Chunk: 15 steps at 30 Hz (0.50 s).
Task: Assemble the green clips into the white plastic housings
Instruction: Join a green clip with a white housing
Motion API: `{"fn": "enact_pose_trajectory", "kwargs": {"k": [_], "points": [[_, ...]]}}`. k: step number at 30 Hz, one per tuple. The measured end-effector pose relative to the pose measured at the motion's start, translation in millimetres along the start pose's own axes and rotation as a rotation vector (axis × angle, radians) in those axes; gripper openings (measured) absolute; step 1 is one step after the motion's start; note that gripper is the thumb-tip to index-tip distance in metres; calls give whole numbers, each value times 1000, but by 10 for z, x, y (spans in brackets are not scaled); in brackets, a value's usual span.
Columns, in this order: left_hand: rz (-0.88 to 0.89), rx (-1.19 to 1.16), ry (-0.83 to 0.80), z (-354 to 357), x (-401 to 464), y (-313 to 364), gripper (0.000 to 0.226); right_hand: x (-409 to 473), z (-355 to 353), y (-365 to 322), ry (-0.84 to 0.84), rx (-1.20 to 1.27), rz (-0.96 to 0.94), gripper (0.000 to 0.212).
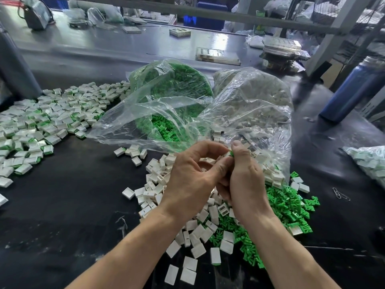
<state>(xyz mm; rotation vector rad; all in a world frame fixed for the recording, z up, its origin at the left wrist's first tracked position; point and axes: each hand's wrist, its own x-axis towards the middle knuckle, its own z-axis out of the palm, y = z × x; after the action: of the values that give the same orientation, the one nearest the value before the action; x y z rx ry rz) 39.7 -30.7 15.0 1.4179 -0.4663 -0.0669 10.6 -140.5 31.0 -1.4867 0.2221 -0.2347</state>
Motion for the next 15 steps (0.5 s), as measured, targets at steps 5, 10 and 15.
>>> {"fn": "enact_pose_trajectory", "kwargs": {"k": [5, 10, 15], "points": [[1, 3, 3, 27, -8, -28, 8, 18, 25, 69, 39, -45, -58, 56], [13, 26, 2, 39, -26, -37, 9, 45, 31, 129, 63, -17, -101, 53], [16, 39, 14, 42, -30, -33, 8, 51, 28, 135, 57, -9, -97, 53]]}}
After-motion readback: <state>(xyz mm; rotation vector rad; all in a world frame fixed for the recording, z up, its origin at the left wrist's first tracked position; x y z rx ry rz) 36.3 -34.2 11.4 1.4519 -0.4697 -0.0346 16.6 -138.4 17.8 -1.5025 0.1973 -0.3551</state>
